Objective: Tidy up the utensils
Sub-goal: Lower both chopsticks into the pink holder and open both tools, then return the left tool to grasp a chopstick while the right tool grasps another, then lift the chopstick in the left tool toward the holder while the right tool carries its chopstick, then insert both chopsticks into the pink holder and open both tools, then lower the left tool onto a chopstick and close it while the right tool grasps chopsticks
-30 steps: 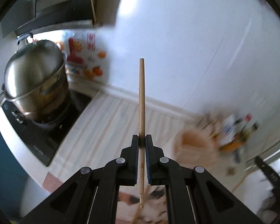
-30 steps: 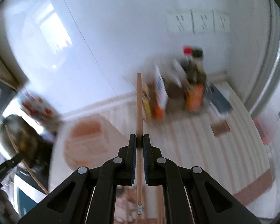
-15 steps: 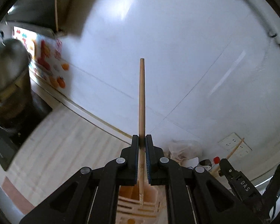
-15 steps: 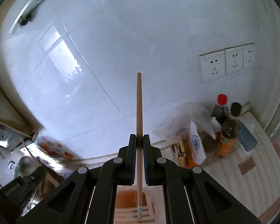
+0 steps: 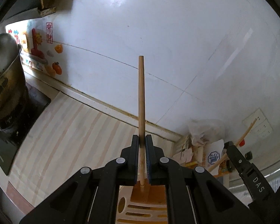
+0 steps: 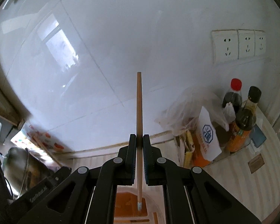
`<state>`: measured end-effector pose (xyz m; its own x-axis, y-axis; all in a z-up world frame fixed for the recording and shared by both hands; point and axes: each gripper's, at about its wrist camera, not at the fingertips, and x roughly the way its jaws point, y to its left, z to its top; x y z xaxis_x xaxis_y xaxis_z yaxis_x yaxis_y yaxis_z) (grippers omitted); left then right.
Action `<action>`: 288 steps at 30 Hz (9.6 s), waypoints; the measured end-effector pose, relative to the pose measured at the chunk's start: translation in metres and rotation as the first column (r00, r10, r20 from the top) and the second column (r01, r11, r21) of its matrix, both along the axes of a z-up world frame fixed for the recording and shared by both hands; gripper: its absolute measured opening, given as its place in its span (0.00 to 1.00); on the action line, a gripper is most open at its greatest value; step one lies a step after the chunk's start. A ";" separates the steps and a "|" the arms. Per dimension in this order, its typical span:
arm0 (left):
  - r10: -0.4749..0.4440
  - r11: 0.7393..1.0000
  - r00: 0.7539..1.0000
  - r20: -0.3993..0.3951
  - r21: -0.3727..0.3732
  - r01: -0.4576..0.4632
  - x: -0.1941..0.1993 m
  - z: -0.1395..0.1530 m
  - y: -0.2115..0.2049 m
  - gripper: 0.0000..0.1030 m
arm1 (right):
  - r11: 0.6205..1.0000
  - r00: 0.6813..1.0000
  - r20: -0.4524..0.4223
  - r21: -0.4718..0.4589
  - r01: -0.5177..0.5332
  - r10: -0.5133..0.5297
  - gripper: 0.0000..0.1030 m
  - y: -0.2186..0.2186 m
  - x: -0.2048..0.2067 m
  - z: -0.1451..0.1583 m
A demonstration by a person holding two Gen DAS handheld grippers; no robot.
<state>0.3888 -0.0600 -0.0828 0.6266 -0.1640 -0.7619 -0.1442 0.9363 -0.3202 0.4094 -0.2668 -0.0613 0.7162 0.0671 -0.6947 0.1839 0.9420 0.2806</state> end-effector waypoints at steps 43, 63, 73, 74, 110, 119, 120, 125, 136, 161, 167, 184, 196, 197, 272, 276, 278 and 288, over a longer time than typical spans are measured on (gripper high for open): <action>-0.088 0.927 0.951 -0.296 0.326 0.187 -0.138 -0.121 0.025 0.98 | 0.998 0.941 -0.336 -0.061 0.024 -0.043 0.76 -0.063 -0.144 -0.090; -0.246 0.889 0.766 -0.594 0.176 0.422 -0.171 -0.263 -0.019 0.21 | 1.000 0.756 -0.654 -0.001 -0.014 0.010 0.32 -0.062 -0.198 -0.227; -0.204 0.909 0.785 -0.584 0.185 0.374 -0.161 -0.265 -0.016 0.02 | 1.000 0.728 -0.685 0.000 -0.027 0.019 0.10 -0.066 -0.211 -0.246; -0.190 0.915 0.788 -0.586 0.186 0.358 -0.161 -0.265 -0.011 0.02 | 0.999 0.724 -0.689 -0.023 -0.031 0.007 0.08 -0.065 -0.212 -0.246; -0.309 0.891 0.755 -0.578 0.103 0.443 -0.145 -0.258 -0.015 0.05 | 0.989 0.697 -0.717 -0.123 -0.076 -0.036 0.07 -0.058 -0.210 -0.247; -0.161 0.952 0.784 -0.600 0.114 0.283 -0.155 -0.260 0.019 0.06 | 0.995 0.699 -0.714 -0.093 -0.047 -0.034 0.07 -0.064 -0.218 -0.249; -0.166 0.949 0.782 -0.601 0.120 0.293 -0.155 -0.260 0.018 0.06 | 0.994 0.695 -0.719 -0.091 -0.056 -0.027 0.07 -0.064 -0.218 -0.249; -0.173 0.932 0.781 -0.600 0.157 0.327 -0.170 -0.271 0.022 0.07 | 0.989 0.667 -0.745 -0.114 -0.098 -0.020 0.07 -0.057 -0.208 -0.254; -0.154 0.929 0.802 -0.577 0.192 0.317 -0.150 -0.263 0.005 0.05 | 0.981 0.665 -0.747 -0.140 -0.133 -0.016 0.07 -0.041 -0.196 -0.260; -0.031 0.945 0.983 -0.179 0.315 0.088 -0.153 -0.089 0.048 0.04 | 0.957 0.932 -0.361 -0.281 -0.075 -0.033 0.06 -0.029 -0.189 -0.109; -0.018 0.975 0.998 -0.061 0.221 0.031 -0.152 -0.024 0.060 0.04 | 0.978 0.972 -0.233 -0.205 -0.029 -0.020 0.06 -0.033 -0.179 -0.052; -0.016 0.998 0.967 0.255 -0.053 0.030 -0.085 0.120 0.040 0.04 | 1.000 1.000 0.027 0.028 0.003 -0.004 0.06 -0.034 -0.076 0.057; -0.016 0.998 0.982 0.188 -0.061 0.028 -0.002 0.034 0.003 0.04 | 0.998 1.000 0.006 0.061 0.024 -0.025 0.06 -0.023 -0.018 0.025; -0.021 0.999 0.981 0.191 -0.044 0.030 0.001 0.029 -0.001 0.04 | 0.998 1.000 0.000 0.059 0.023 -0.023 0.06 -0.023 -0.016 0.022; -0.230 0.912 0.786 -0.573 0.155 0.380 -0.177 -0.255 -0.014 0.05 | 0.995 0.714 -0.693 0.051 -0.085 0.096 0.10 -0.058 -0.209 -0.249; -0.224 0.922 0.786 -0.576 0.135 0.363 -0.178 -0.254 -0.004 0.05 | 0.987 0.721 -0.681 0.159 -0.026 0.129 0.06 -0.073 -0.215 -0.252; -0.223 0.921 0.785 -0.578 0.139 0.364 -0.179 -0.252 -0.002 0.05 | 0.988 0.717 -0.686 0.156 -0.024 0.126 0.06 -0.075 -0.216 -0.252; -0.222 0.918 0.785 -0.578 0.147 0.368 -0.173 -0.255 0.009 0.05 | 0.990 0.691 -0.713 0.026 -0.141 0.117 0.06 -0.058 -0.203 -0.253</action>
<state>0.2154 -0.0507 -0.3382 0.0523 -0.0395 -0.9979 0.0721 0.9968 -0.0357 0.2064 -0.3249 -0.3140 -0.0072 0.0927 -0.9957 0.1932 0.9771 0.0896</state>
